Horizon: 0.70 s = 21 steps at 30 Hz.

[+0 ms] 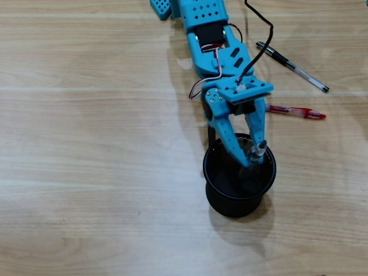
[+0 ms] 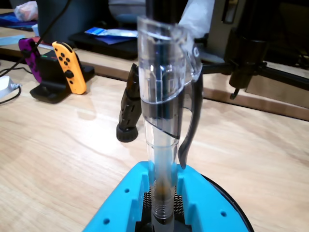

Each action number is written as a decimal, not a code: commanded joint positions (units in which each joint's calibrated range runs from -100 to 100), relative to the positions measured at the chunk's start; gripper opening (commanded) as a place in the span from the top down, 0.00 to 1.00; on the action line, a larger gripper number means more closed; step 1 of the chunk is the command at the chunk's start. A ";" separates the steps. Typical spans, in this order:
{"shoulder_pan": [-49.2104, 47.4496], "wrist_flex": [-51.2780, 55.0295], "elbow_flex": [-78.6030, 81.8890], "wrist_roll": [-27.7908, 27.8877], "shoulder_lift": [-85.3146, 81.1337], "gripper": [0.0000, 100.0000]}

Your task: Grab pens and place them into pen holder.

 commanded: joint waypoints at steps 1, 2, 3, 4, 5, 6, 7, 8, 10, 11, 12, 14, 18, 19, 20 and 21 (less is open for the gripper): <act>0.22 -1.53 -0.38 0.20 -1.41 0.84; -0.05 -1.71 -0.38 0.20 -1.41 0.81; -0.15 -1.71 -0.38 0.20 -1.49 0.80; -0.24 -1.71 -0.47 0.25 -1.49 0.82; -0.24 -1.71 -0.56 0.25 -1.58 0.83; -0.24 -1.07 -0.74 0.31 -1.83 0.86; -0.33 -0.98 -0.74 0.31 -2.43 0.87; -0.33 -0.80 -0.38 0.41 -3.36 0.87; -0.33 0.20 0.07 2.14 -5.15 0.88; -0.33 2.21 -0.11 3.19 -6.17 0.88; -0.33 5.03 -0.47 3.87 -7.35 0.88; -0.33 12.32 -1.74 4.44 -10.24 0.88; -0.05 30.36 -6.08 5.39 -15.51 0.88; 0.04 34.83 -7.71 6.22 -16.78 0.88; 0.13 39.47 -9.34 7.06 -17.97 0.89; 0.22 44.21 -11.06 7.64 -19.24 0.91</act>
